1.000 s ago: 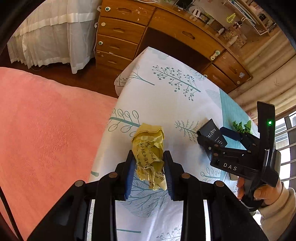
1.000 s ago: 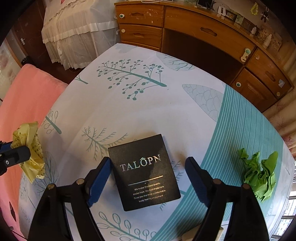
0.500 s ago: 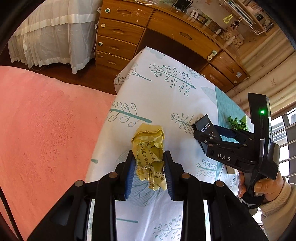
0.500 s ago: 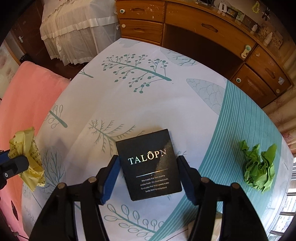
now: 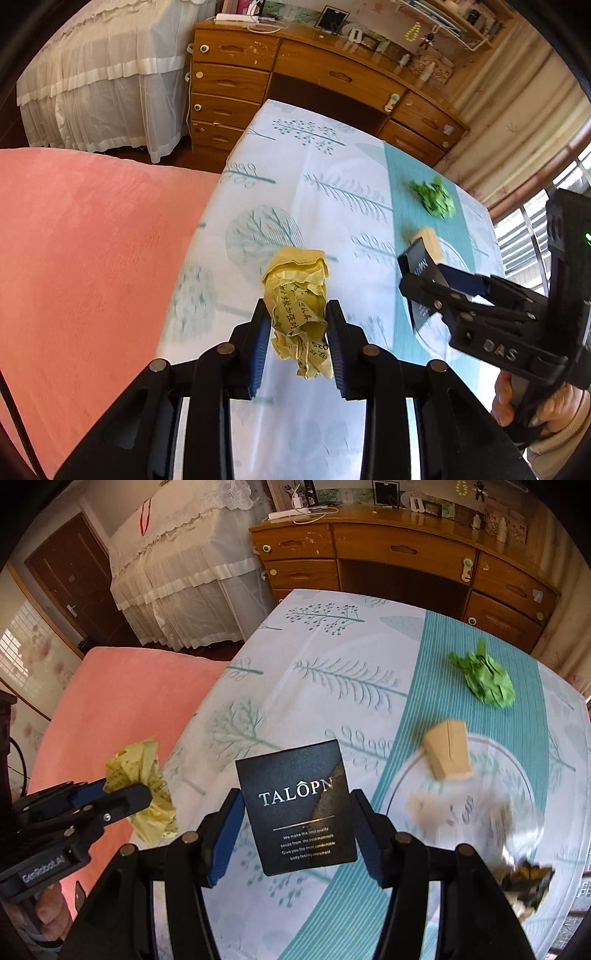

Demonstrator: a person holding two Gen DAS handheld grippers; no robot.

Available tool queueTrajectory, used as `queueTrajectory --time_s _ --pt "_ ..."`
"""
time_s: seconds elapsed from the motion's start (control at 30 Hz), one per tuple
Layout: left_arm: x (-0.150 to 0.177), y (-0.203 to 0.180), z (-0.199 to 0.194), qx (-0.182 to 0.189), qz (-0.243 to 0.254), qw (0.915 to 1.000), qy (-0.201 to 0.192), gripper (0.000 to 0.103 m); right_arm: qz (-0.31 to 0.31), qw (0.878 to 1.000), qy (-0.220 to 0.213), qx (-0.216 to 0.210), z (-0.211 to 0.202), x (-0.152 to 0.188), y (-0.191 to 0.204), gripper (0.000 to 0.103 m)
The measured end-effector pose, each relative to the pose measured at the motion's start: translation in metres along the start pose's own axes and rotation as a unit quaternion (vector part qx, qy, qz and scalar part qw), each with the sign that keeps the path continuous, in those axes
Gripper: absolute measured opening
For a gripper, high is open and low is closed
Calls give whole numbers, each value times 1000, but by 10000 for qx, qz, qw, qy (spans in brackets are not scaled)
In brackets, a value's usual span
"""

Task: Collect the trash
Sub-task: 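Carry the yellow wrapper and black card over the bin and open both tools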

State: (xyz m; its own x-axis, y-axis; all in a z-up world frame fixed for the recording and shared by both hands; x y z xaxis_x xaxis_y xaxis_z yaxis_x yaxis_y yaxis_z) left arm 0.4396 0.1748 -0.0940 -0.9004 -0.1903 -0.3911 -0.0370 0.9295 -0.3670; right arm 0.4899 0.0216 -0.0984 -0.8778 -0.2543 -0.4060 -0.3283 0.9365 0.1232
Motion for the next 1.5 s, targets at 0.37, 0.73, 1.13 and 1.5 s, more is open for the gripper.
queueTrajectory --time_s 0.37,0.73,1.13,1.5 --pt "168 -77 -96 -48 32 9996 -286 28 -133 9991 -284 -294 -132 187 8 58" --pt "308 -153 -146 -161 553 9983 12 28 68 9989 37 -473 -192 325 -14 59" --pt "394 -155 -77 -12 855 9884 1256 28 866 9921 825 -381 -128 425 -21 61" --pt "480 -98 88 97 1150 9750 1900 30 2071 9693 1327 46 55 519 -55 63"
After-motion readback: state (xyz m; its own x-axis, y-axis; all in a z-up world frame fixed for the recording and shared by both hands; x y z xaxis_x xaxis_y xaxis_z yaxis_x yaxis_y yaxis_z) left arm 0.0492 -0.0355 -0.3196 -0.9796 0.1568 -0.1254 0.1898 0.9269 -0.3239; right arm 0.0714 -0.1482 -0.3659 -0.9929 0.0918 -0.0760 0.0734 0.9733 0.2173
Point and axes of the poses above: each gripper's, at about its wrist camera, not at the fingertips, and z roughly the way its jaws point, y to its left, x to its underside, the point moved 6 cm from there along z, roughly the way its jaws point, and after that the axes turned 6 degrees about x, right-handed, at the moved point
